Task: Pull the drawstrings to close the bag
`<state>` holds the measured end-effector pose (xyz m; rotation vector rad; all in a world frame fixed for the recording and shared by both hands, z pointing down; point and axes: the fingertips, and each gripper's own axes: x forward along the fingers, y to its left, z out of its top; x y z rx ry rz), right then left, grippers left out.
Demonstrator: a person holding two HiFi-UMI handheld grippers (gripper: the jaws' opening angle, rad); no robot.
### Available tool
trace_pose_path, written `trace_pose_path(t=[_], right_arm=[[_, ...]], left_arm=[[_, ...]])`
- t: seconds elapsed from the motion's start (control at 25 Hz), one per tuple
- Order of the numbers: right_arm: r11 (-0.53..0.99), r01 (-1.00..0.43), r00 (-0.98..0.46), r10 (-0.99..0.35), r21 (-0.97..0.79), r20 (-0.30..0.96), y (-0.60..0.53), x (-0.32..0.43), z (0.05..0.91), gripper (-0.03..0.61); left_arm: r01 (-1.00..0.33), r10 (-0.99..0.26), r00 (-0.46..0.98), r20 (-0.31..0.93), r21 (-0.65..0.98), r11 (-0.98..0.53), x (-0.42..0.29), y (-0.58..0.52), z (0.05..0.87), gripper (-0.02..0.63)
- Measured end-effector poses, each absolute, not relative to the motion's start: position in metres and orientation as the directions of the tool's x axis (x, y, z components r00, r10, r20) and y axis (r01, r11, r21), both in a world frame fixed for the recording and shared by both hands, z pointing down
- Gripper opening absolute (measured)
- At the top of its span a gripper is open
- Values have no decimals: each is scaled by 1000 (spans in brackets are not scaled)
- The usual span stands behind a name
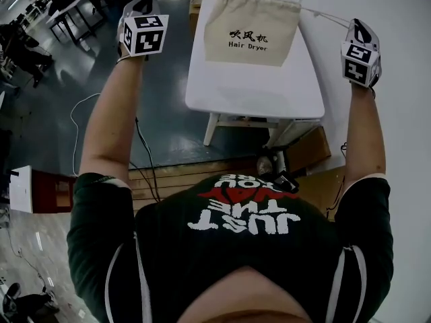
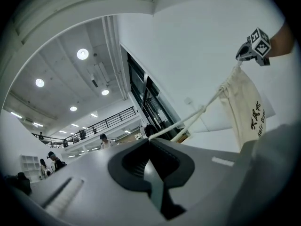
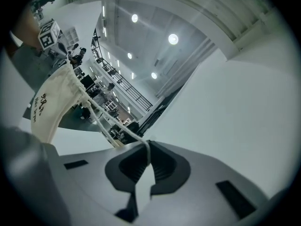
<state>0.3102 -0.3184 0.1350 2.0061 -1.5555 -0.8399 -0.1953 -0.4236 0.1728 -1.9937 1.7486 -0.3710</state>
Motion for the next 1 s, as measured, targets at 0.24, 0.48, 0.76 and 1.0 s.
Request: trace_pose_path(t=[0.24, 0.48, 0.76, 1.0], right_arm=[[-180, -853, 105, -979, 491, -176, -319, 305, 122, 9], [-87, -979, 57, -985, 185, -161, -323, 316, 134, 9], [-103, -992, 88, -980, 74, -176, -321, 320, 130, 8], [-125, -991, 113, -974, 49, -198, -311, 351, 142, 8]], left_arm=[[-919, -979, 187, -86, -367, -143, -199, -430, 161, 11], [-956, -977, 196, -79, -237, -173, -197, -432, 163, 10], [-975, -983, 175, -62, -152, -164, -217, -432, 162, 9], [-977, -984, 171, -49, -138, -163, -205, -429, 180, 9]])
